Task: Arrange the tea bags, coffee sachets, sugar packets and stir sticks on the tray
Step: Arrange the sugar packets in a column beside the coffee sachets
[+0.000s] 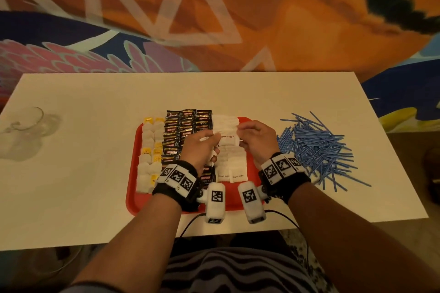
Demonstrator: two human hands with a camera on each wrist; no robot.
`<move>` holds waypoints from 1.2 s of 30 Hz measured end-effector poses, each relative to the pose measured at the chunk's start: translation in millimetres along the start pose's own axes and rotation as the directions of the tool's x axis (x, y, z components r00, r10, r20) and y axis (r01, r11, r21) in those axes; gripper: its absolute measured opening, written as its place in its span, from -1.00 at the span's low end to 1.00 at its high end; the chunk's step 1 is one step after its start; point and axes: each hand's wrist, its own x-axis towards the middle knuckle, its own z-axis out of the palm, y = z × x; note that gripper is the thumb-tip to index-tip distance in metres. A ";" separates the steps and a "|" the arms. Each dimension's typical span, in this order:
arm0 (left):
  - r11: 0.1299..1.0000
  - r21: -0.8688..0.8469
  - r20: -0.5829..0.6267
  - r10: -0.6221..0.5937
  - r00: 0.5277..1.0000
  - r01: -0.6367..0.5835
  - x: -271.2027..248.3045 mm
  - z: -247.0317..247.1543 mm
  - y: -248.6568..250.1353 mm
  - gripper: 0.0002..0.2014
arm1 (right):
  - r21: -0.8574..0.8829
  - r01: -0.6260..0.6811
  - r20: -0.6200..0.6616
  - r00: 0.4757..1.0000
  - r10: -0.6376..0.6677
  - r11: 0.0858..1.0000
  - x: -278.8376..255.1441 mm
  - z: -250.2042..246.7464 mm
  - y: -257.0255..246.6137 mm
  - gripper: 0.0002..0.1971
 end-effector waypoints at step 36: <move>0.985 0.116 -0.196 -0.104 0.975 0.129 4.3 -30.1 -61.3 -0.71 | -0.737 -0.071 0.164 0.946 0.280 0.672 21.0 -33.6 100.1 -0.51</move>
